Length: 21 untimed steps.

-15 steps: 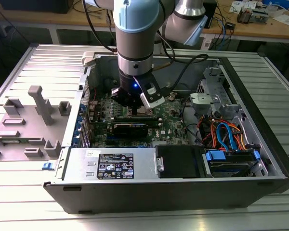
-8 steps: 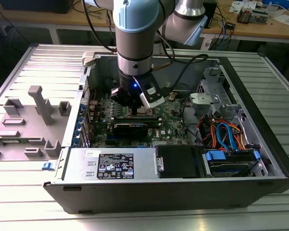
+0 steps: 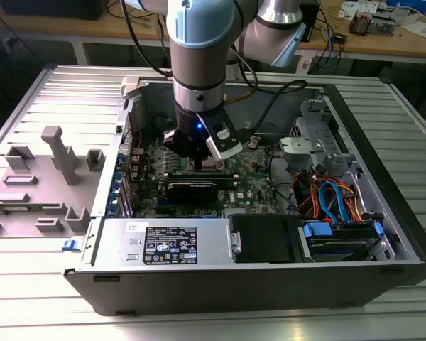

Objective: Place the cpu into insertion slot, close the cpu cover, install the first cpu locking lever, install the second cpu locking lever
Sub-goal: 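Install the second cpu locking lever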

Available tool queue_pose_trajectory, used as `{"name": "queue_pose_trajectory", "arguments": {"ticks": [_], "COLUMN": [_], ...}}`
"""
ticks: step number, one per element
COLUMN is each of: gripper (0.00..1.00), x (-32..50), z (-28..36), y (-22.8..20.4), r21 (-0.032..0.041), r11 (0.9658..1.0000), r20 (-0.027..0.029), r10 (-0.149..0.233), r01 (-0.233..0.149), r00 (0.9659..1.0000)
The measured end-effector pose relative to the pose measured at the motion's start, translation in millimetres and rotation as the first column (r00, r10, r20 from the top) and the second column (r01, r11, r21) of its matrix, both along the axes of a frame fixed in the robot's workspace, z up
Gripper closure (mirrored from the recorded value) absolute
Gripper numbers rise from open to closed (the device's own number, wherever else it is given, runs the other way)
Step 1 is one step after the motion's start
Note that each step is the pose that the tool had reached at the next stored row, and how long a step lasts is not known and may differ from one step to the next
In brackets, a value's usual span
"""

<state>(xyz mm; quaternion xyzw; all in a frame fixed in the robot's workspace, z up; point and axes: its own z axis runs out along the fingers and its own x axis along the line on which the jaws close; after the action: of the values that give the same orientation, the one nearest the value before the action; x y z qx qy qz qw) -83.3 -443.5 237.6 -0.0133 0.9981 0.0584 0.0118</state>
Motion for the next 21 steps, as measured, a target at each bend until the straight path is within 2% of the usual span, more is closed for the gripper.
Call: {"name": "queue_pose_trajectory", "arguments": {"ticks": [3, 4, 6, 9, 12, 14, 17, 21], "gripper": [0.89, 0.89, 0.89, 0.89, 0.89, 0.89, 0.89, 0.89], "x": [-0.1, -0.2, -0.1, -0.2, -0.3, -0.4, -2.0, -5.5], "z": [-0.6, -1.2, -1.8, -3.5, -5.2, -6.4, -8.9, -12.7], "y": [0.0, 0.0, -0.3, -2.9, -4.5, -4.6, -4.6, -4.5], "r21": [0.0002, 0.0003, 0.0033, 0.0138, 0.0157, 0.0172, 0.0198, 0.0295], "r11": [1.0, 1.0, 1.0, 0.9999, 0.9998, 0.9997, 0.9996, 0.9992], "r20": [-0.0356, -0.0401, -0.0408, -0.0415, -0.0428, -0.0449, -0.0451, -0.0448], "r10": [0.0, 0.0, 0.0, 0.004, 0.014, 0.017, 0.022, 0.026], "r01": [0.0, 0.0, 0.0, -0.003, -0.013, -0.017, -0.021, -0.025], "r00": [0.9994, 0.9992, 0.9992, 0.9991, 0.999, 0.9988, 0.9987, 0.9986]}}
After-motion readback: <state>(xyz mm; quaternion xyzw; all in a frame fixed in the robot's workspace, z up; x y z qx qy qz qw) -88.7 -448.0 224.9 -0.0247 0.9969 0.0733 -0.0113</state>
